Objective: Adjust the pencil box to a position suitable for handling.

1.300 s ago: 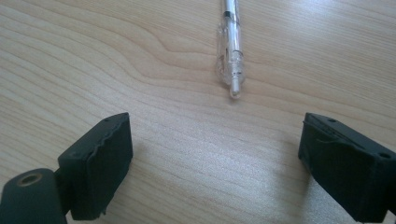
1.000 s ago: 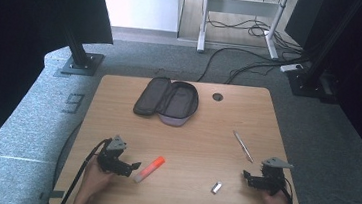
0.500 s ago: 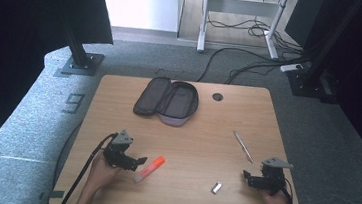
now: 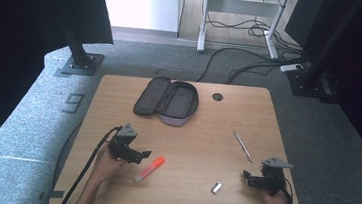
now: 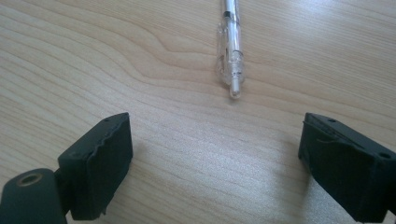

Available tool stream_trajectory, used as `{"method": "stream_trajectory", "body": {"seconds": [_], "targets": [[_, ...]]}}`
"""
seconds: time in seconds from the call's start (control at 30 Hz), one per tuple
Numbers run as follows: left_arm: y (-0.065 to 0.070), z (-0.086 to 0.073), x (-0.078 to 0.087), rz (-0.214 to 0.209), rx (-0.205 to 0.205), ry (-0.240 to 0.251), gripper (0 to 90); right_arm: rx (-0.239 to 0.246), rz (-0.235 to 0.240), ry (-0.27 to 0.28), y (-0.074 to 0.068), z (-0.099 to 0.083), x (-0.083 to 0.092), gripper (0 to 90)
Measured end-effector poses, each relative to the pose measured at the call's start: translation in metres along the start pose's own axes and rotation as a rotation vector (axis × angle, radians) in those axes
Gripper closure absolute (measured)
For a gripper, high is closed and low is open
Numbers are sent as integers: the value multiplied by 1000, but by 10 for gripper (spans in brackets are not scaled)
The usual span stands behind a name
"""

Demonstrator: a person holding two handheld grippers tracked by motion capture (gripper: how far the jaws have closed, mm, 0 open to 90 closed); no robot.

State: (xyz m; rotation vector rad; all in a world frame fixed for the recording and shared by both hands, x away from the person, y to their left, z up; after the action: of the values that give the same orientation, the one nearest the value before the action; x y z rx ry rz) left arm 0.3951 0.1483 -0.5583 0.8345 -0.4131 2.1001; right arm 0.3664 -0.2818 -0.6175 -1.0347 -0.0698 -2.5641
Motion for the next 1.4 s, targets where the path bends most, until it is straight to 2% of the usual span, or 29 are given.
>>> {"method": "stream_trajectory", "body": {"seconds": [0.07, 0.13, 0.37, 0.43, 0.53, 0.63, 0.77, 0.97, 1.03, 1.07, 1.23, 1.3, 1.37, 1.4], "targets": [[-1, 3, -2, 13, -18, -18, 45, 0, 0, 0, 0, 0, 0, 96], [-2, 6, -3, 16, -26, -16, 45, 0, 0, 0, 0, 0, 0, 95], [-4, 18, -9, 6, -25, -2, 52, 0, 0, 0, 0, 0, 0, 96], [-4, 21, -11, -9, -14, -4, 49, 0, 0, 0, 0, 0, 0, 95], [-5, 25, -15, 4, -31, -18, 46, 0, 0, 0, 0, 0, 0, 95], [-5, 30, -17, 0, -30, 1, 49, 0, 0, 0, 0, 0, 0, 96], [-7, 35, -21, 6, -38, -22, 44, 0, 0, 0, 0, 0, 0, 96], [-5, 48, -28, -12, -43, -20, 41, 0, 0, 0, 0, 0, 0, 96], [-6, 51, -30, -15, -34, 1, 46, 0, 0, 0, 0, 0, 0, 95], [-7, 52, -31, -25, -27, -2, 51, 0, 0, 0, 0, 0, 0, 96], [-10, 57, -36, -14, -30, -21, 36, 0, 0, 0, 0, 0, 0, 95], [-11, 61, -37, -11, -29, -1, 37, 0, 0, 0, 0, 0, 0, 95], [-12, 62, -39, -25, -27, -4, 13, 0, 0, 0, 0, 0, 0, 96], [-12, 63, -41, -32, -39, -16, 6, 0, 0, 0, 0, 0, 0, 96]]}}
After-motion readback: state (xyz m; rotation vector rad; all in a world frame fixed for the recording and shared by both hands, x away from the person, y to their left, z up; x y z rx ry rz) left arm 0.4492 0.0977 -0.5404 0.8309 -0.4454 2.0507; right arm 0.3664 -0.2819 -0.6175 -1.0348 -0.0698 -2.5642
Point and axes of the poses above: each handheld gripper's, and its own axes: x roughly backward along the jaws, z roughly out of its top, y roughly to its right, the point moved 9 cm from there along -x, roughly forward along the jaws, and after that the axes turned 6 degrees about -x, right-handed, at the moved point
